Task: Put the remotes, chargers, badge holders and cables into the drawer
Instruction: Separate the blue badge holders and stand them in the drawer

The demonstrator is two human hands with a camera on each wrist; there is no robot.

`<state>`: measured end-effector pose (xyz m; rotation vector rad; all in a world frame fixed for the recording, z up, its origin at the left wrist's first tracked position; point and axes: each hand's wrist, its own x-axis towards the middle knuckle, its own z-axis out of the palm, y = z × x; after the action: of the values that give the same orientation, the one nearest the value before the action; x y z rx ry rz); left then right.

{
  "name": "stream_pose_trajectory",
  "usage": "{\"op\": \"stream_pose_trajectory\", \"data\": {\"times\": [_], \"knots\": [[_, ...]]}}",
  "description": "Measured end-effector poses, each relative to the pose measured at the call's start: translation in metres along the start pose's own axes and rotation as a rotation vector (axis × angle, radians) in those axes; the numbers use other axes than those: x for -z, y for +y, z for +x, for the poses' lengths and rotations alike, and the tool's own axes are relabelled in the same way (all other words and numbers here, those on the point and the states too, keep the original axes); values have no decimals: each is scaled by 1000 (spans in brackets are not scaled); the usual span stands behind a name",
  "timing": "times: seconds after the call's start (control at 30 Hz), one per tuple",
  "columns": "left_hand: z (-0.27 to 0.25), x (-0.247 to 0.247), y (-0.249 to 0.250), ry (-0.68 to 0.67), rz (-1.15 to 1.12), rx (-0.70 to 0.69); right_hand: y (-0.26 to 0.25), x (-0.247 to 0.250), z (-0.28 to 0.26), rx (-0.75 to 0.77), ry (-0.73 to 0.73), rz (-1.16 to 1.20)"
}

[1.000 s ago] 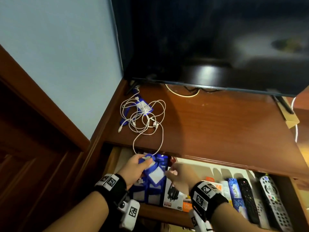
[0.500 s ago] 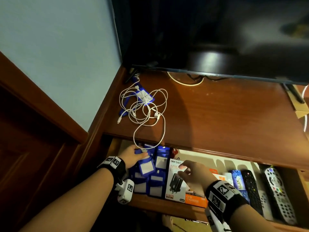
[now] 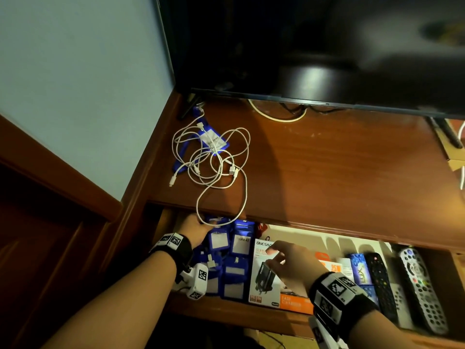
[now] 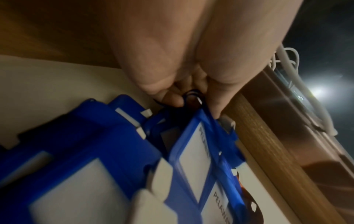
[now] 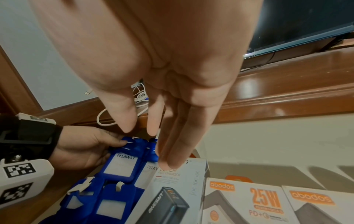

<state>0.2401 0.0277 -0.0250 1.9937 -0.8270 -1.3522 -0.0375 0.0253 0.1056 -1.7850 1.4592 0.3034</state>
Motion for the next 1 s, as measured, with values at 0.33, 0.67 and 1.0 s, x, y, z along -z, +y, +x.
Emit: {"op": "stream_pose_trajectory", "data": {"times": [0.33, 0.67, 1.0], "knots": [[-1, 1, 6, 79, 168, -23, -12, -1, 21, 0, -3, -48], [-9, 15, 11, 18, 153, -4, -46, 18, 51, 210, 83, -18], [-87, 61, 46, -170, 292, -15, -156, 86, 131, 536, 445, 4]]}}
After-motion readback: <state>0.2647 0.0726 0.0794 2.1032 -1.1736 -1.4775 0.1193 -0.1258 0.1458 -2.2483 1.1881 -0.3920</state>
